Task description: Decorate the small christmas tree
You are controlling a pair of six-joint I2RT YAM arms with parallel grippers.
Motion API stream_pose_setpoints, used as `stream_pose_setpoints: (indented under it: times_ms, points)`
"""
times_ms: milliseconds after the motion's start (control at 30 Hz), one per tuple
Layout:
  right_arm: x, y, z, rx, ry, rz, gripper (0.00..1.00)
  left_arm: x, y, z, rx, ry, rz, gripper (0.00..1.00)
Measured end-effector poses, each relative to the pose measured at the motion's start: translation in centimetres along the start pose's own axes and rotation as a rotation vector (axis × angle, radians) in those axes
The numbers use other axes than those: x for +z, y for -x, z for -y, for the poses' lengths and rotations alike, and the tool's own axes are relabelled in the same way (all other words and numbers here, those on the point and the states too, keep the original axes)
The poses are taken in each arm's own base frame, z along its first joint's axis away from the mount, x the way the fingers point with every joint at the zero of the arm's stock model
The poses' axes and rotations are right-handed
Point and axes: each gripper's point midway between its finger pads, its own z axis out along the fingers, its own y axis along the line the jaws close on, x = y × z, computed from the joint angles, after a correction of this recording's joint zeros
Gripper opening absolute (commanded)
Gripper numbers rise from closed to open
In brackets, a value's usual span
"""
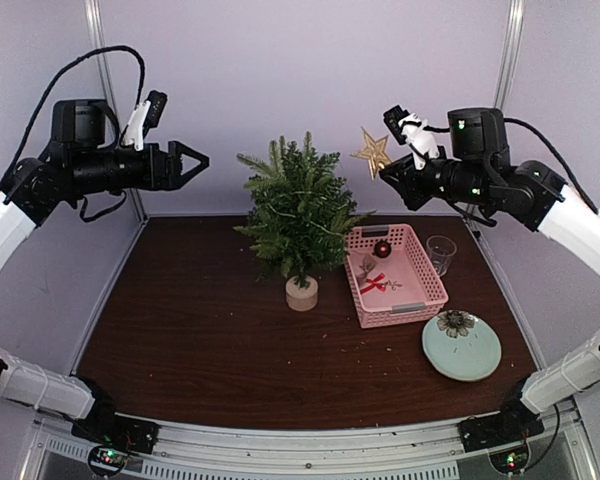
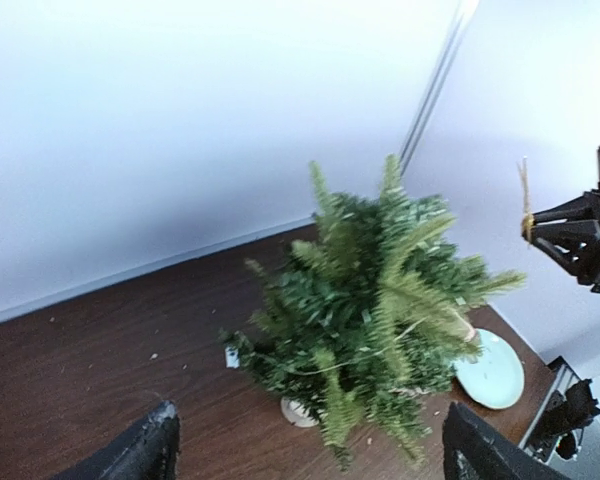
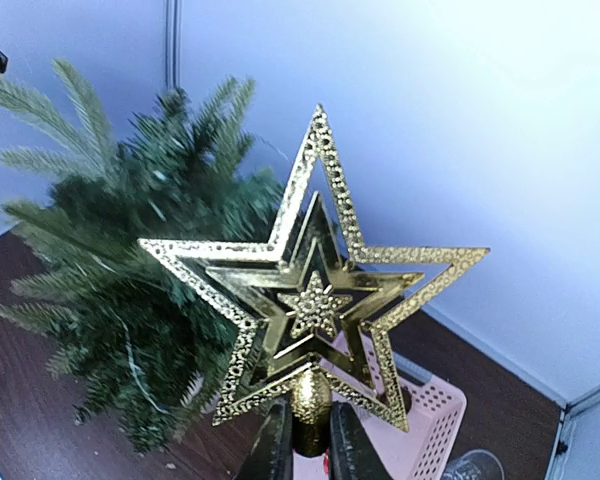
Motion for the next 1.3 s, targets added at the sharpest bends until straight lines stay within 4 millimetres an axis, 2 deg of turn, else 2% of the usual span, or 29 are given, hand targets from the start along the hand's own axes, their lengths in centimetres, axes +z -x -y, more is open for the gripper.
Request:
stream_pose_setpoints:
  times_ms: [67, 200, 333, 400, 567, 667, 800, 1133, 1233, 1300]
  points:
    - [-0.8, 2.2, -1.3, -0.018, 0.006, 0.061, 0.11, -0.7, 1.3, 2.4, 0.025, -0.051, 0.028, 0.88]
    - [-2.2, 5.3, -3.4, -0.033, 0.014, 0.153, 0.11, -1.8, 3.5, 7.2, 0.062, -0.158, 0.096, 0.84]
    - [-3.2, 8.4, -4.9, -0.030, 0.000, 0.243, 0.11, -1.5, 3.9, 11.8, 0.072, -0.263, 0.135, 0.80]
    - [-3.6, 9.4, -6.7, -0.034, 0.020, 0.274, 0.11, -0.8, 3.8, 13.8, 0.071, -0.301, 0.143, 0.79]
    - [-3.4, 10.3, -10.7, -0.037, 0.039, 0.297, 0.11, 1.9, 2.4, 18.3, 0.080, -0.343, 0.142, 0.76]
    - [-3.3, 10.0, -12.6, -0.041, 0.034, 0.291, 0.11, 2.7, 1.4, 20.3, 0.086, -0.358, 0.140, 0.69]
    - [-4.0, 10.2, -13.5, -0.005, 0.012, 0.307, 0.11, 2.7, 1.2, 21.3, 0.074, -0.359, 0.173, 0.61]
    - [-4.9, 9.7, -14.3, 0.062, -0.023, 0.331, 0.11, 3.0, 1.7, 21.0, 0.011, -0.321, 0.239, 0.33]
    - [-5.1, 9.7, -14.5, 0.068, -0.019, 0.338, 0.11, 2.8, 2.1, 21.1, 0.000, -0.328, 0.258, 0.24]
    - [-5.2, 9.8, -14.6, 0.071, -0.018, 0.343, 0.11, 2.7, 2.4, 21.2, -0.005, -0.335, 0.269, 0.14]
